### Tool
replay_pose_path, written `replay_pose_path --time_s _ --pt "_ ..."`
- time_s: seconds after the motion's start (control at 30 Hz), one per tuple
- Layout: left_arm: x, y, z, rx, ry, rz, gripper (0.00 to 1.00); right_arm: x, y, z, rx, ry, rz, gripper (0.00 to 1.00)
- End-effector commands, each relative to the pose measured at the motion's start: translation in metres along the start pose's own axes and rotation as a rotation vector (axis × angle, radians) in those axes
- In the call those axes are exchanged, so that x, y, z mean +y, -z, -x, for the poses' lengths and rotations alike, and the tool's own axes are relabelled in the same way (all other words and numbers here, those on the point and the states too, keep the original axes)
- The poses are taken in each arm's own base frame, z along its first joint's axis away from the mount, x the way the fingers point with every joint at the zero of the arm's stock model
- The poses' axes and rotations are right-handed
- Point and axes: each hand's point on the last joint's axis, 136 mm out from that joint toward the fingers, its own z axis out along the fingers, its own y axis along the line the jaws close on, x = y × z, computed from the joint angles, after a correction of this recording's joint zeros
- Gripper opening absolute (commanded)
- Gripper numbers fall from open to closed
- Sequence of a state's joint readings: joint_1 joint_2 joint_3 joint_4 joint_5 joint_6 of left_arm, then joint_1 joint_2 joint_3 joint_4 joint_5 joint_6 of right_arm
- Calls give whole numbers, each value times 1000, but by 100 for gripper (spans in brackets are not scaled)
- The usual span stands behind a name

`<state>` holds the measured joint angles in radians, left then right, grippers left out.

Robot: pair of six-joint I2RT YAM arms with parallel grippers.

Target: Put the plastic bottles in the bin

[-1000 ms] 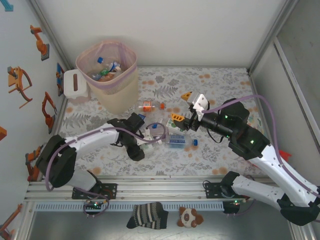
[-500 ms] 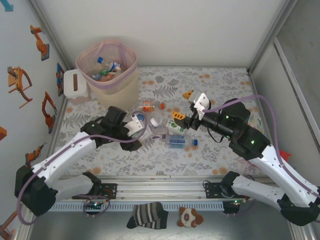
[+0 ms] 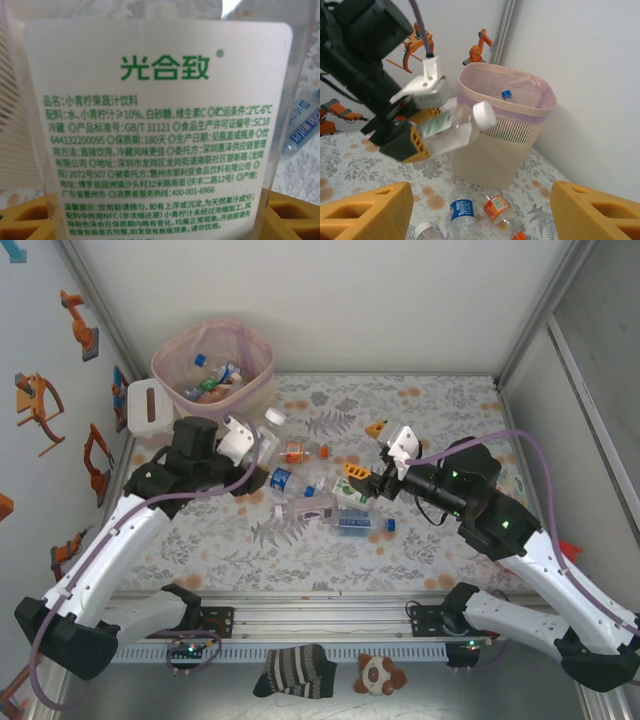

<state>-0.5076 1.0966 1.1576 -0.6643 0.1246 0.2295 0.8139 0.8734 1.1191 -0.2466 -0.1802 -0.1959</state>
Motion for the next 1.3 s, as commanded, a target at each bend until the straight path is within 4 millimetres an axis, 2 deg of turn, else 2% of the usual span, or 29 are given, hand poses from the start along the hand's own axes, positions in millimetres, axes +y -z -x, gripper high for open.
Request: replay_pose_path --time_s 0.0,0.07,0.2,0.37,0.53,0.63,0.77,0.87,1.0,1.1,1.27 --pt "28 13 17 -5 62 125 44 -8 12 27 -75 14 -37 72" --pt "42 20 31 -32 57 182 44 -7 12 27 -76 15 -37 72" --pt "86 34 59 -74 121 290 43 -8 12 28 -71 18 -35 72" --pt "134 39 89 -103 206 357 42 -7 13 29 -77 16 -33 72" --pt "165 26 112 -110 175 401 42 -7 13 31 -80 16 -32 72" --pt "192 13 116 -89 166 471 42 -7 12 31 -78 16 -31 72" --pt "219 -12 117 -83 235 455 41 -7 12 31 -76 15 -31 72" --pt "229 -34 116 -70 318 405 41 -8 12 30 -74 14 -33 72" --pt "224 -60 120 -68 454 301 43 -8 11 30 -75 13 -37 72" --pt "220 -72 126 -116 595 242 54 -9 11 29 -73 14 -41 72" --pt "222 -83 133 -189 873 198 53 -9 10 28 -68 12 -41 71"
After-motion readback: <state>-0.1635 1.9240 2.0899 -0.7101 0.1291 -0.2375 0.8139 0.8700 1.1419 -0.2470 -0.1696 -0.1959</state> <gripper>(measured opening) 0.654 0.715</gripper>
